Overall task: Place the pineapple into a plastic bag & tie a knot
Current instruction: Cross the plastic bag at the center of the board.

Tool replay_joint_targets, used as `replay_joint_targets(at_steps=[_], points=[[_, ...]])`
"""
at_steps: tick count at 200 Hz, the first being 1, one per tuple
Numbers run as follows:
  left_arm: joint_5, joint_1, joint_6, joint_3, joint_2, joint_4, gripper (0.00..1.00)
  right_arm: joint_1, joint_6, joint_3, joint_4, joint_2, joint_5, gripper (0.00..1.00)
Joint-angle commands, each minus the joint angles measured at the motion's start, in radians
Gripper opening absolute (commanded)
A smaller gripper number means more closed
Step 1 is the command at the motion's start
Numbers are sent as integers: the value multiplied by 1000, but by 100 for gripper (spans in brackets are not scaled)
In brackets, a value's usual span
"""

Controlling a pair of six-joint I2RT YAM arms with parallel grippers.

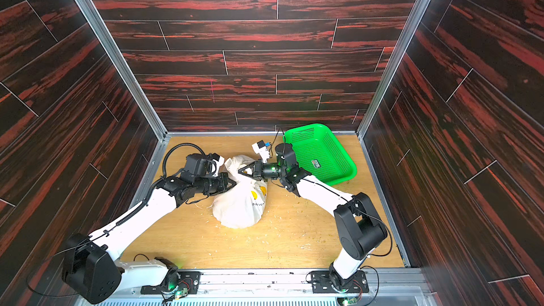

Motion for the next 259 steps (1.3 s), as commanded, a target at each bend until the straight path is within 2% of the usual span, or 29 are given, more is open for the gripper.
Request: replay_joint_targets(at_steps=[1, 29, 41, 60, 80, 109, 133, 164, 200, 222, 240, 259], points=[[-29, 3, 1, -18, -58, 29, 2, -3, 2, -2, 72, 12, -41, 0], [-84, 7, 50, -21, -144, 35, 2, -6, -38, 16, -26, 19, 1, 0], [-160, 9, 54, -18, -188, 56, 4, -6, -65, 21, -82, 17, 28, 0], [-194, 29, 56, 27, -195, 61, 9, -7, -109, 40, -186, 17, 76, 0], [-169, 42, 31, 83, -140, 39, 21, -6, -159, 67, -305, 12, 134, 0], [-147, 45, -17, 116, -77, 43, 31, -6, -243, 138, -491, 0, 216, 24], [-64, 44, -33, 128, -24, 60, 33, -6, -310, 208, -666, -18, 278, 41], [16, 45, -17, 157, 25, 25, 32, -8, -386, 301, -860, -61, 369, 52], [27, 44, 27, 160, 35, -13, 28, -10, -444, 400, -1015, -55, 418, 53], [16, 45, 93, 183, 47, -98, 19, -9, -492, 461, -1073, -28, 469, 47], [3, 45, 113, 188, 38, -109, 17, -4, -529, 510, -1106, 14, 469, 40], [5, 45, 102, 193, 27, -82, 18, 15, -556, 551, -1145, 66, 454, 37]])
